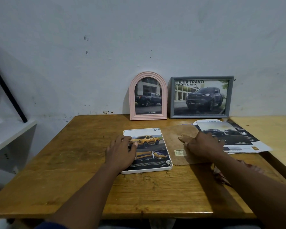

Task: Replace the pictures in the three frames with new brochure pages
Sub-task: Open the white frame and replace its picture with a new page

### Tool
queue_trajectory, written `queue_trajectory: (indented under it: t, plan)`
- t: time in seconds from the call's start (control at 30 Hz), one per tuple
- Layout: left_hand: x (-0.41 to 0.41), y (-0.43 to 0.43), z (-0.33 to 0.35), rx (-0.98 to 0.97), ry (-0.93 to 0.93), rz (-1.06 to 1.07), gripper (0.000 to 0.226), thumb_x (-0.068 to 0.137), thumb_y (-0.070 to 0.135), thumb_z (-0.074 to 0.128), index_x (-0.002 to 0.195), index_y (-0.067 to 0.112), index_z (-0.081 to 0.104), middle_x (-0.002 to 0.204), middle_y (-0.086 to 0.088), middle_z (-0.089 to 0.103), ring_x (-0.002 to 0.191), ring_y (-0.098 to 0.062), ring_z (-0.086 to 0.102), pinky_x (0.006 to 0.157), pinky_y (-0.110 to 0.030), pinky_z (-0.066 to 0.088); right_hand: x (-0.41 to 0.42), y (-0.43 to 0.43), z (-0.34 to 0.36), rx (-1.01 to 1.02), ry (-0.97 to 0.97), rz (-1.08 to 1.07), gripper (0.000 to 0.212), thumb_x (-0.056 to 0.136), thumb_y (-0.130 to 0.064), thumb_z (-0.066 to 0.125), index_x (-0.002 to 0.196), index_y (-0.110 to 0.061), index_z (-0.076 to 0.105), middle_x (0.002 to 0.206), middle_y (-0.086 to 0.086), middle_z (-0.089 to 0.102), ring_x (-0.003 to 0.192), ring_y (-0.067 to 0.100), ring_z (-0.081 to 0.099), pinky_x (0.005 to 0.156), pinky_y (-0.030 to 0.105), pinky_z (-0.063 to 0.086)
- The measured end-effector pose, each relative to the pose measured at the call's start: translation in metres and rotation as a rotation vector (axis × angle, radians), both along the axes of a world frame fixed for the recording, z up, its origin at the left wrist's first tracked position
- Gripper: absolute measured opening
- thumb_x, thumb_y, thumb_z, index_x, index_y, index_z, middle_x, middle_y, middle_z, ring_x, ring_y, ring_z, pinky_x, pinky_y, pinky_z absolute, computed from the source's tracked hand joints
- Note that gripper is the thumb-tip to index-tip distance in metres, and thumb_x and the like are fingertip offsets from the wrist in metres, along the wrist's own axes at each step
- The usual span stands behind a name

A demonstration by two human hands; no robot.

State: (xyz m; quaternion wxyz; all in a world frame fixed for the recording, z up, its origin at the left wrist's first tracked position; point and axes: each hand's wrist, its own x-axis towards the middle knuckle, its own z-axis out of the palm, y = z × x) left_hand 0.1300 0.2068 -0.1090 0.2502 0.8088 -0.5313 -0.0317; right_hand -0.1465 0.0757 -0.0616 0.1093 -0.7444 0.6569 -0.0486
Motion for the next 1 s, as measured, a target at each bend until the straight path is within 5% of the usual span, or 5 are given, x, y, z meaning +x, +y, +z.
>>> queue_trajectory:
  t: [0.1,0.3,0.47,0.7,1.0]
  plan:
    - [0.001,0.0,0.0,-0.002,-0.001,0.002,0.051,0.103,0.056,0.038,0.144,0.028,0.05,0.149,0.003,0.044,0.135,-0.024,0.041,0.109,-0.049,0.035,-0.001,0.004,0.012,-0.068,-0.088,0.009,0.074,0.085,-0.063,0.061,0.138,-0.015,0.041,0.144,0.016,0.034,0.122,0.038,0.051,0.096,0.051,0.049]
    - [0.001,-0.001,0.0,-0.009,0.01,0.0,0.052,0.102,0.057,0.039,0.144,0.028,0.051,0.148,0.001,0.046,0.134,-0.024,0.042,0.108,-0.049,0.038,-0.004,0.0,0.043,-0.297,-0.304,0.023,0.064,0.083,-0.061,0.065,0.121,-0.014,0.044,0.135,0.013,0.031,0.114,0.041,0.053,0.091,0.052,0.053]
    - [0.002,0.0,-0.002,-0.079,0.1,0.006,0.047,0.101,0.05,0.046,0.142,0.027,0.052,0.144,0.002,0.048,0.129,-0.023,0.046,0.106,-0.049,0.042,0.022,0.016,0.064,-0.143,-0.52,0.145,0.052,0.088,-0.051,0.068,0.122,-0.016,0.049,0.137,0.012,0.032,0.12,0.033,0.049,0.096,0.044,0.049]
    - [0.014,0.011,0.013,-0.254,0.553,0.125,0.034,0.099,0.037,0.041,0.125,0.03,0.06,0.118,0.007,0.064,0.103,-0.013,0.061,0.092,-0.047,0.054,0.082,0.048,0.035,0.022,-0.366,0.25,0.059,0.084,-0.059,0.067,0.125,-0.019,0.052,0.139,0.012,0.033,0.116,0.032,0.053,0.097,0.044,0.05]
    - [0.022,0.018,0.008,-0.173,0.522,0.092,0.032,0.077,0.04,0.062,0.108,0.042,0.068,0.106,0.02,0.07,0.099,-0.005,0.065,0.089,-0.043,0.058,0.121,0.073,0.007,-0.071,-0.198,0.211,0.064,0.086,-0.056,0.062,0.133,-0.015,0.045,0.136,0.014,0.035,0.12,0.037,0.046,0.094,0.046,0.047]
